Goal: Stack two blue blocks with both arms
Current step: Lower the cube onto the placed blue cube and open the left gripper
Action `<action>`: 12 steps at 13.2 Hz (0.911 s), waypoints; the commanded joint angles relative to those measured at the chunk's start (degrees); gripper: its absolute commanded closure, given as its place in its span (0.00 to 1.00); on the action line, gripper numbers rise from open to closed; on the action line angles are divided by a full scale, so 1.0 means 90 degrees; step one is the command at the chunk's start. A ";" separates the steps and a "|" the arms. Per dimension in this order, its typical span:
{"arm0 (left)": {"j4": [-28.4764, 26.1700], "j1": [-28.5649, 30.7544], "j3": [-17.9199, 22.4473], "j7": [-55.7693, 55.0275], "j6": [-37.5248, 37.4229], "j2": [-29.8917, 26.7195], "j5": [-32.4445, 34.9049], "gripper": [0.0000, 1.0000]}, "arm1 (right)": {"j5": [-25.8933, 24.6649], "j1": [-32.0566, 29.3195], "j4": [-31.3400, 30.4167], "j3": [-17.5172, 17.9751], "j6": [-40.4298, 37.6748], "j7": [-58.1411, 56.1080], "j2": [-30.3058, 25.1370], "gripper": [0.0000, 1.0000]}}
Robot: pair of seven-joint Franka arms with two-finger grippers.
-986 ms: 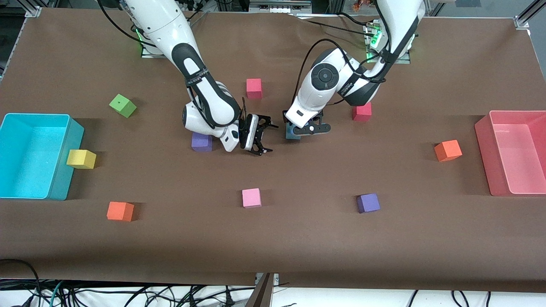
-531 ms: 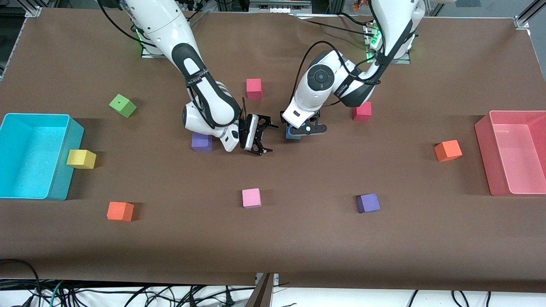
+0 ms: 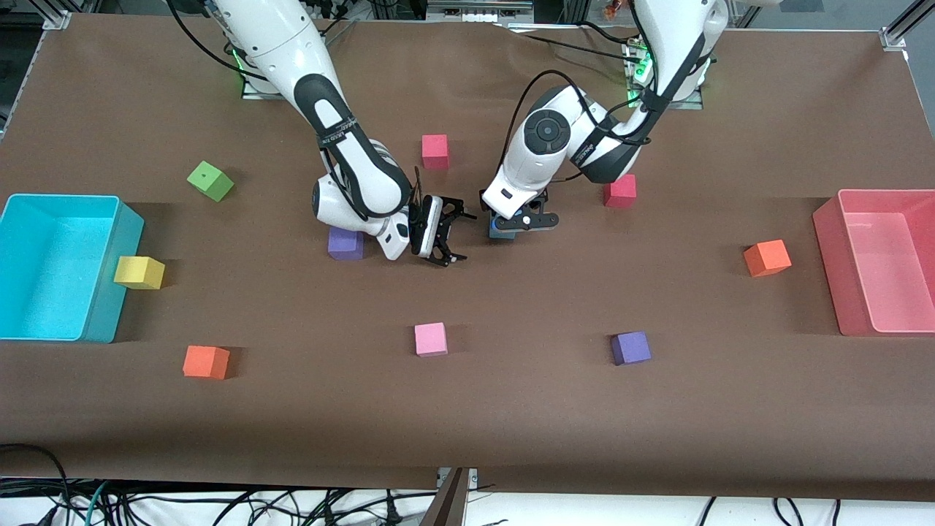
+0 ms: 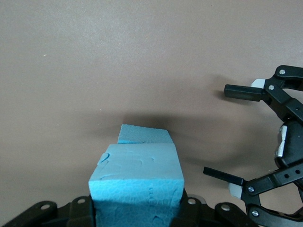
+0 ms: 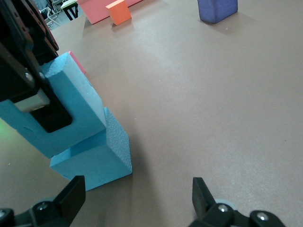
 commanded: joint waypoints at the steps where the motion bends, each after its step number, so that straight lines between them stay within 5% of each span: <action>1: 0.0136 -0.0102 0.0085 0.0015 0.0054 0.0145 0.0136 0.95 | 0.0017 -0.0019 0.0046 0.0029 0.0046 -0.0102 0.0038 0.00; 3: 0.0136 -0.0122 0.0085 -0.0004 0.0054 0.0203 0.0117 0.78 | 0.0017 -0.0019 0.0046 0.0029 0.0046 -0.0102 0.0038 0.00; 5: 0.0127 -0.0131 0.0095 -0.0004 0.0326 0.0224 0.0088 0.50 | 0.0017 -0.0019 0.0046 0.0029 0.0046 -0.0102 0.0038 0.00; 7: 0.0127 -0.0141 0.0144 -0.0004 0.0386 0.0253 0.0068 0.07 | 0.0017 -0.0019 0.0046 0.0029 0.0046 -0.0102 0.0028 0.00; 8: 0.0127 -0.0141 0.0154 0.0005 0.0386 0.0243 0.0078 0.00 | 0.0017 -0.0019 0.0046 0.0029 0.0046 -0.0102 0.0028 0.00; 12: 0.0098 -0.0132 0.0202 0.0025 0.0318 0.0068 0.0136 0.00 | 0.0017 -0.0028 0.0045 0.0029 0.0046 -0.0102 0.0018 0.00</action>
